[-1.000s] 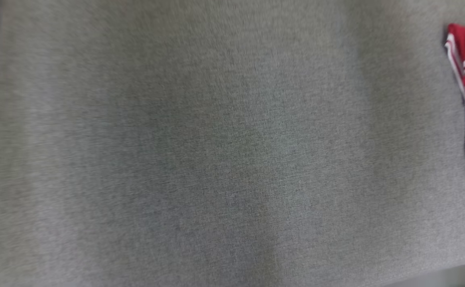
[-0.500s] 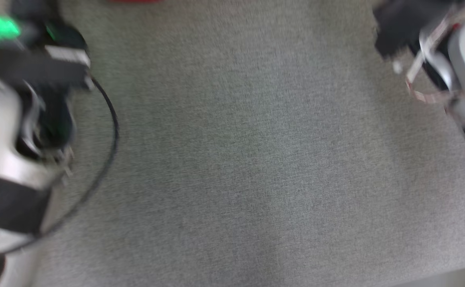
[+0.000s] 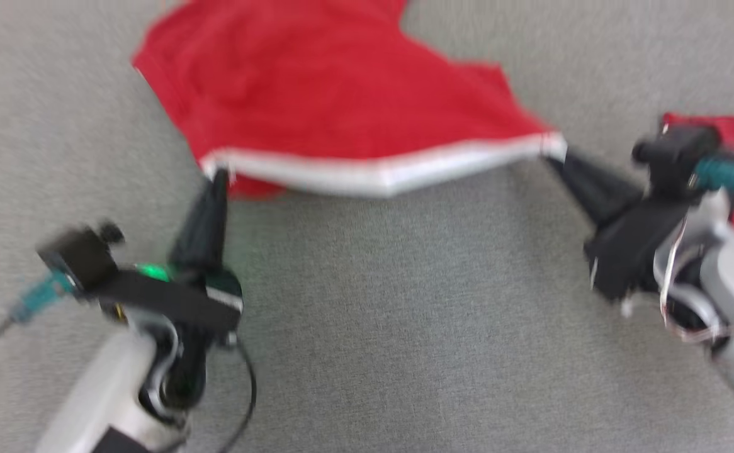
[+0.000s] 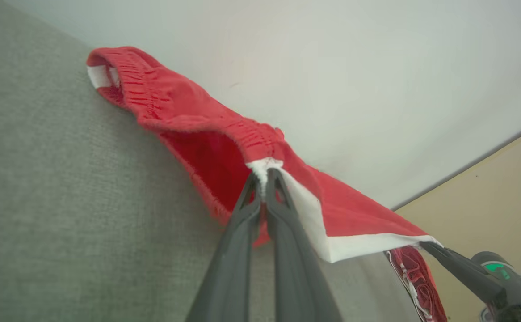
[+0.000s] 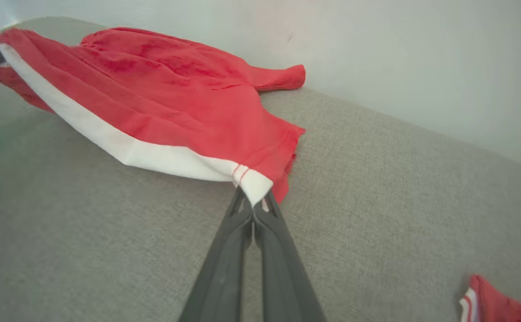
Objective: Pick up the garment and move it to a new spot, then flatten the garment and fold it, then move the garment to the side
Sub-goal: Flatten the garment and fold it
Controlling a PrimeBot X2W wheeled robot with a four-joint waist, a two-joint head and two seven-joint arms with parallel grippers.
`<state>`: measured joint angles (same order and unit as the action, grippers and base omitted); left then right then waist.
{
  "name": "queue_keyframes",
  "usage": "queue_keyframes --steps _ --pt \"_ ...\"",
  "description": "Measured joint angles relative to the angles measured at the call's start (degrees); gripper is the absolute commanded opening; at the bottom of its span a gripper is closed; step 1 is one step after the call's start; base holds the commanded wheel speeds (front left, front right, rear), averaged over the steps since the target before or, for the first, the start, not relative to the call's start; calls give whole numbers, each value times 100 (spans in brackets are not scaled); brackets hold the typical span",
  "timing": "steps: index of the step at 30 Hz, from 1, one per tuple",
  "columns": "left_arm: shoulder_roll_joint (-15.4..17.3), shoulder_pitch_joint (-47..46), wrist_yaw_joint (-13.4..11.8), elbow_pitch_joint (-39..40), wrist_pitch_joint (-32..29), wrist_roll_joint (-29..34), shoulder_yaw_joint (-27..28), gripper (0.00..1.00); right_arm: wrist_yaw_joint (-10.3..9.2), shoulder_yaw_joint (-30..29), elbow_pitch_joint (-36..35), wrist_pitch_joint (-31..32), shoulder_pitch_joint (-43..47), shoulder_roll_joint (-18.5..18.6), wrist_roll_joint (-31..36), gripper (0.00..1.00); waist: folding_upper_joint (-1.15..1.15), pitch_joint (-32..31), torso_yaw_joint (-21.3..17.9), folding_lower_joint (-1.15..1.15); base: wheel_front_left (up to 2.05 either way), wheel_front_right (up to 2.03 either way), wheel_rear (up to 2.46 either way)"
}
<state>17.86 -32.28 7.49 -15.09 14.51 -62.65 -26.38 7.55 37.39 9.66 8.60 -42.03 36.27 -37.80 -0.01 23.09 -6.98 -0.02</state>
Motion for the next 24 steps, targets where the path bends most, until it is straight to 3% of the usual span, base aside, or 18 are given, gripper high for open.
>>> queue_keyframes --steps 8,18,24 --pt "179 601 1 -298 -133 -155 -490 0 0 -227 -422 715 1088 389 -557 0 0 -700 70 0 0 0 0" --pt "627 1478 1 -85 -925 -426 -1134 0 0 -1006 -1143 2104 2712 769 -1245 0 0 -1417 218 1 0 0 0" --pt "953 1968 -9 311 -1440 -505 -1460 0 0 -1595 -1628 2906 3745 794 -1462 0 -1 -1702 331 1 0 0 0"
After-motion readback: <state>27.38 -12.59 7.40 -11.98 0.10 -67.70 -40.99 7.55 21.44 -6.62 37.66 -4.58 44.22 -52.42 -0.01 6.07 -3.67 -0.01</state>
